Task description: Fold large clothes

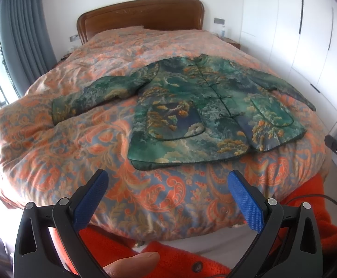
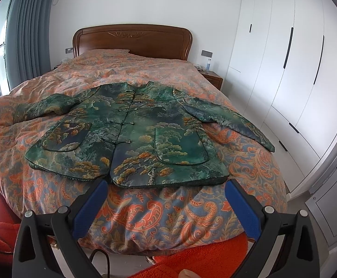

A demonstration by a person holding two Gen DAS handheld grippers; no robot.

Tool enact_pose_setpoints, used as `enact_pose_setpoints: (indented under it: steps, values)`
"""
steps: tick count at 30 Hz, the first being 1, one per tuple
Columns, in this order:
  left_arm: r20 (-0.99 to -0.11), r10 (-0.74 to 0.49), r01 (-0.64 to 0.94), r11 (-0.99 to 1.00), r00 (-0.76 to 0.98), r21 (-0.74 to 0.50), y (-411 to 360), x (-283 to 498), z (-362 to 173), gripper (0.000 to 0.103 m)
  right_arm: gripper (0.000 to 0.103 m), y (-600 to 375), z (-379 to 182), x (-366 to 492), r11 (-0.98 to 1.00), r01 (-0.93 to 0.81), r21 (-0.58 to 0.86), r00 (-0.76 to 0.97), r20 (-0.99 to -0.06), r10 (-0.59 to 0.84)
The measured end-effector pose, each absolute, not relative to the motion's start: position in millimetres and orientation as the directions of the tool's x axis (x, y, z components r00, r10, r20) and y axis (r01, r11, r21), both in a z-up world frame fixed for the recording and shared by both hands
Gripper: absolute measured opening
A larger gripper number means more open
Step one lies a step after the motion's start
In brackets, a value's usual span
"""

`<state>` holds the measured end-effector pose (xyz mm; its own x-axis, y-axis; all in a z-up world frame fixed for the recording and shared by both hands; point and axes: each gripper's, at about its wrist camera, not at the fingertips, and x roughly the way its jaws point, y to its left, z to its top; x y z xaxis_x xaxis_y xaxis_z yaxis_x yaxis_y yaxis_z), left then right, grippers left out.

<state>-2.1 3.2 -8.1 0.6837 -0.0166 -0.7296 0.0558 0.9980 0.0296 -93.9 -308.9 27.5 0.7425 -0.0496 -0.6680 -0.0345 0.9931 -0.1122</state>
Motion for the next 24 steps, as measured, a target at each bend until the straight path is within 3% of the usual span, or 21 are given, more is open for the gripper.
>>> enact_pose_setpoints:
  steps: [24]
  values:
    - [-0.727, -0.016, 0.054, 0.998, 0.686, 0.029, 2.2, -1.5, -4.0, 0.103, 0.103, -306.6, 29.0, -93.9, 0.993, -0.030, -0.113, 0.748, -0.662, -0.052]
